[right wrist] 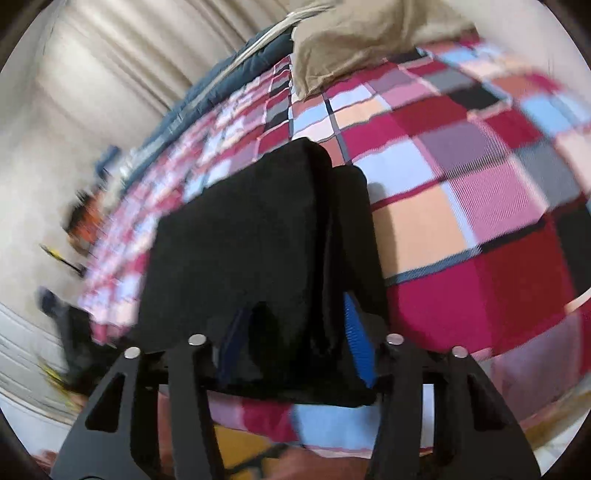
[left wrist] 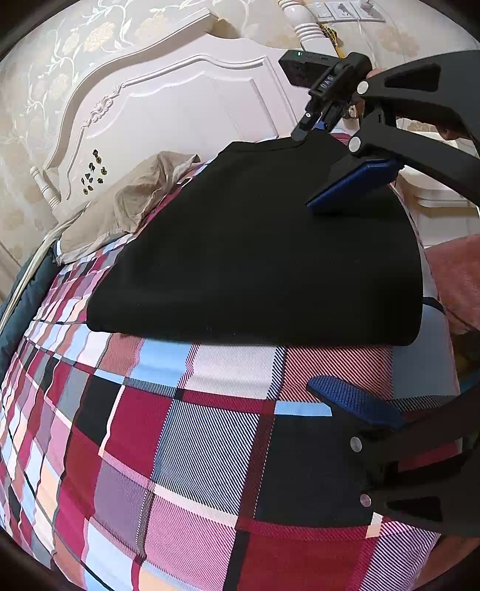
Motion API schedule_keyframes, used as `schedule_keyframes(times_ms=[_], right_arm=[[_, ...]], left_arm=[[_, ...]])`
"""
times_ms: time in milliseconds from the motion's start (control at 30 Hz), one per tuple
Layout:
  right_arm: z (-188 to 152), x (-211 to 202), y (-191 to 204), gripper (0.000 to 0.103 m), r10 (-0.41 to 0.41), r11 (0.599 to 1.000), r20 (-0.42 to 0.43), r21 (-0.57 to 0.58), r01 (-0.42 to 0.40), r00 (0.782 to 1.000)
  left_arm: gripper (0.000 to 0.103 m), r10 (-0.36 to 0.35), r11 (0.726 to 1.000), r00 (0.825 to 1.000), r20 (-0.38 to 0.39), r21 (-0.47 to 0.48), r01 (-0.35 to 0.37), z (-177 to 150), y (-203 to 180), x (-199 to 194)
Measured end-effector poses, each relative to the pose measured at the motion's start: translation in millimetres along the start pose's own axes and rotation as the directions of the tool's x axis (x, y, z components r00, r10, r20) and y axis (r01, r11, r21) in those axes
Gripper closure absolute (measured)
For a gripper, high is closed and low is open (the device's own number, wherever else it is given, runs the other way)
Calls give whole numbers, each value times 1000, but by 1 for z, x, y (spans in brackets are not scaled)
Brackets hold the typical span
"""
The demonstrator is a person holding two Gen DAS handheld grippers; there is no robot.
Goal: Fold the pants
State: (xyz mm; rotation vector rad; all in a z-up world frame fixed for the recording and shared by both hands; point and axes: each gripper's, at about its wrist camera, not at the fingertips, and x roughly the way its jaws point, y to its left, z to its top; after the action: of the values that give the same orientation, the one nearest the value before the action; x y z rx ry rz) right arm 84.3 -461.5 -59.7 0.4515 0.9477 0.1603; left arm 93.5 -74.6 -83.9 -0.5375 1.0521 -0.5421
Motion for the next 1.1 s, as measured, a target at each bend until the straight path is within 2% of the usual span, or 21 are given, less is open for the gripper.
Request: schedule_keyframes(times_ms=[67,167,233,300,367,433,467,500,533,600,700,833,933,1100], right_arm=[[-3,-3,16,54,-95,993,9,-68,95,995],[-9,-9,32,54,-127,983,32,-130,130,991],[-11,-9,33,52,-104,986,18,-129,105,994],[-11,-5,27,45,-65,994,-14,-86,64,998],[-9,4,15,45,-4,1000,-63,-23,2,998],[-8,9,7,56,35,999,-65,17,-34,997],[-7,10,4,72,47,998,-59,35,-45,997],[-8,10,3,81,61,997,-55,45,-58,997],[-7,7,2,88,87,995,-42,55,-85,995],[-4,-3,2,93,120,991,-5,57,-120,993],[1,-28,-2,94,118,991,70,60,-123,990],[-7,-21,-30,94,65,989,58,127,-72,996],[-15,-7,-51,94,113,974,56,192,-122,992],[-16,-10,-55,88,160,960,59,222,-170,985]], left_arm=[[14,3,1000,1000,0,1,-3,0,0,0],[14,0,1000,1000,-1,-1,0,0,1,0],[14,-1,1000,1000,-1,-3,1,1,1,0],[14,-1,1000,1000,-2,-4,1,1,2,1],[14,0,1000,1000,-1,-3,0,1,2,1],[14,-1,1000,1000,-2,-1,1,1,2,1],[14,-2,1000,1000,-3,-2,2,1,3,0],[14,-4,1000,1000,-3,-4,4,2,3,0],[14,-5,1000,1000,-3,-6,5,2,3,0],[14,-2,1000,1000,-5,-7,2,2,3,-2],[14,-7,1000,1000,8,2,7,3,-2,-6],[14,-22,999,1000,16,31,22,4,-11,-7],[14,-25,999,1000,0,25,25,4,-10,0],[14,-52,998,999,-8,-44,52,5,1,3]])
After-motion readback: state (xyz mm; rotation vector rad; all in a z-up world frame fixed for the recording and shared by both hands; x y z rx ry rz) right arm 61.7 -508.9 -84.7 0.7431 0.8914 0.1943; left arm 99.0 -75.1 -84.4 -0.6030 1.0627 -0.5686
